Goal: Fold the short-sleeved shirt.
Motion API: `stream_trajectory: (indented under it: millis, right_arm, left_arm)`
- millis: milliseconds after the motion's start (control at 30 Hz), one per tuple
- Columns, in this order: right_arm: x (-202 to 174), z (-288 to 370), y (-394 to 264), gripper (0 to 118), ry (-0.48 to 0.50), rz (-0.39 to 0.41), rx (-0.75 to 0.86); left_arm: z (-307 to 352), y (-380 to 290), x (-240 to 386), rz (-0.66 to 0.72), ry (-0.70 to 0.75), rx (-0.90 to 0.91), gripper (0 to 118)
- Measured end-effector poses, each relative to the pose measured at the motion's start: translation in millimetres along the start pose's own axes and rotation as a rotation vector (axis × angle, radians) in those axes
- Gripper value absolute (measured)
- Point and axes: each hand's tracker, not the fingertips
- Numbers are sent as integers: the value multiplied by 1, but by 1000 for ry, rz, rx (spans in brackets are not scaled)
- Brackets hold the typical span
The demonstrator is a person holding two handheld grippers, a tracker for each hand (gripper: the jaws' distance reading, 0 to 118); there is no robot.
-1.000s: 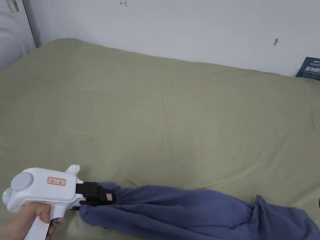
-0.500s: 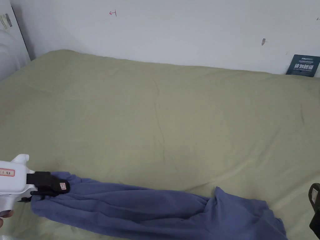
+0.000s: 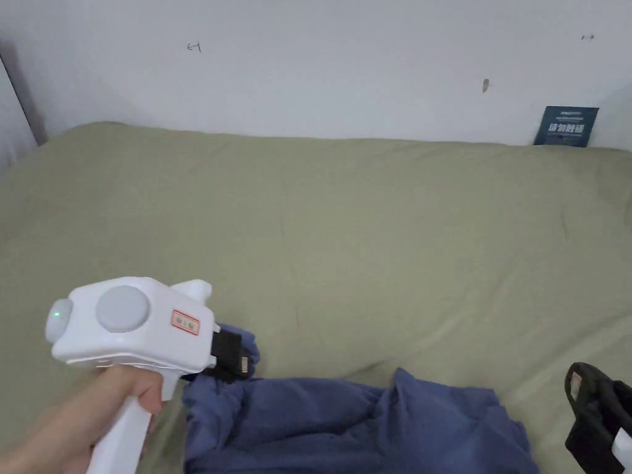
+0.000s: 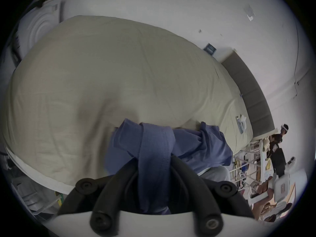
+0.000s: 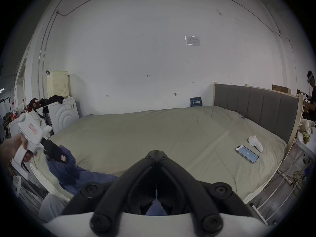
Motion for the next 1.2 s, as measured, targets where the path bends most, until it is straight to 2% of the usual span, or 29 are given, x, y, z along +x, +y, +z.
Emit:
stream_trajectory:
  millis: [67, 100, 167, 200, 333, 400, 433, 467, 500, 533, 700, 800, 867, 900, 967, 1033, 1100, 1200]
  right_arm:
    - [4, 1, -2, 2, -7, -5, -4]
    - [6, 1, -2, 2, -8, -10, -8]
    - [10, 2, -4, 2, -19, -23, -14]
    - [11, 3, -3, 2, -23, -29, -19]
    - [18, 8, -3, 2, -37, -44, -22]
    - [20, 7, -3, 2, -41, -44, -26]
    - [20, 6, -4, 2, -41, -44, -28]
    - [20, 5, -5, 2, -41, -46, -33]
    - [20, 3, -6, 2, -37, -48, -37]
    - [20, 1, -7, 2, -32, -52, -42]
    - [14, -9, -12, 2, -4, -65, -66]
    - [12, -8, -14, 2, 2, -59, -72]
    - [12, -6, -16, 2, -7, -53, -84]
    - [13, -5, -16, 2, -7, -55, -87]
    - [15, -4, -17, 2, -14, -59, -100]
    - [17, -1, -17, 2, -21, -53, -102]
    - [17, -1, -17, 2, -21, -50, -104]
    - [15, -9, -18, 2, -11, -48, -116]
  left_arm:
    - [-31, -5, 27, -56, 14, -36, 11]
    - [-45, -7, 38, -78, 25, -45, 21]
    - [-81, -10, 54, -128, -23, -69, 101]
    - [-95, -11, 58, -136, -42, -101, 118]
    - [-95, -11, 63, -44, -93, -66, 115]
    - [-77, -9, 52, -30, -134, -55, 110]
    - [-62, -10, 48, -20, -149, -21, 98]
    - [-47, -12, 38, -19, -165, 23, 77]
    - [-36, -16, 28, -16, -171, 62, 43]
    - [-27, -19, 17, -8, -162, 90, 0]
    - [-51, -21, -14, 31, -82, 16, 0]
    - [-88, -25, 7, 33, -174, -52, 0]
    - [-126, -39, 32, 49, -294, -125, 0]
    - [-141, -43, 41, 48, -296, -147, 0]
    - [-168, -53, 56, 19, -182, -164, 0]
    - [-159, -51, 58, 37, -255, -131, 0]
    - [-137, -42, 50, 19, -252, -145, 0]
    - [-81, -38, 27, -35, -244, -59, 0]
